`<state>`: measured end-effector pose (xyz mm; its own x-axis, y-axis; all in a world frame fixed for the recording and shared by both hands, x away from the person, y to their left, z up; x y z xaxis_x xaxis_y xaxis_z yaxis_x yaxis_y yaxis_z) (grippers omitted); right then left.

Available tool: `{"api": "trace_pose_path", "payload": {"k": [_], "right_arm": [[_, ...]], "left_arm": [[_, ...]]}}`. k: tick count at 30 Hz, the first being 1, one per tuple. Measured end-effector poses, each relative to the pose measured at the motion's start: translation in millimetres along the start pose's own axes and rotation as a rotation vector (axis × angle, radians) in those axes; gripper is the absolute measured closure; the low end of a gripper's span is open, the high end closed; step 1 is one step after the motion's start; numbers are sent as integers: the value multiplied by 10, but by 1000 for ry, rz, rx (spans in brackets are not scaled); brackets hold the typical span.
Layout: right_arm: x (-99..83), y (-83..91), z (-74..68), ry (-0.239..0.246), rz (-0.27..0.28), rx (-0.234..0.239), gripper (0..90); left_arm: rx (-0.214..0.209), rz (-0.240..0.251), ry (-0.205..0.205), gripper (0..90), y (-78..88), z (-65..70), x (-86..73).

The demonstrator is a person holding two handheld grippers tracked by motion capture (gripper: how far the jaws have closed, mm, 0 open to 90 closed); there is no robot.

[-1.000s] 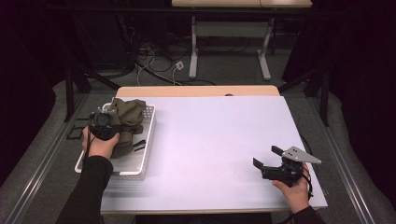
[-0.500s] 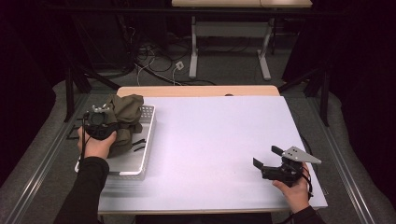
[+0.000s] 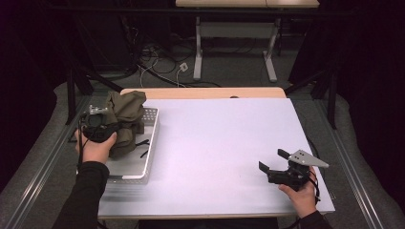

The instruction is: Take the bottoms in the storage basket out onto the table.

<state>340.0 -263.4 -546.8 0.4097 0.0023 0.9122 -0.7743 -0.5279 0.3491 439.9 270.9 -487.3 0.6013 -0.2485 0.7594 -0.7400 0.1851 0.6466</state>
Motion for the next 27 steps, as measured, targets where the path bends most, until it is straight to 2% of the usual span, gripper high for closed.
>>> {"api": "trace_pose_path", "payload": {"k": [27], "right_arm": [[-2, -6, 2, 4, 0, 0, 72]], "left_arm": [[-47, 139, -13, 714, 319, 140, 136]]}}
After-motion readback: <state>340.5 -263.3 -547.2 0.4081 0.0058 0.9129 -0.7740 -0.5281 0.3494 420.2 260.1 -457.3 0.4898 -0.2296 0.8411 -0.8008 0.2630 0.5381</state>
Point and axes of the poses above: each handheld gripper's, and its own axes: y roughly backward along the jaws, x roughly out of its top, z roughly to its right, the point moved 6 cm from there along -y, roughly forward along the jaws, and after that the axes turned 7 degrees about -y, right-handed, at the moved point
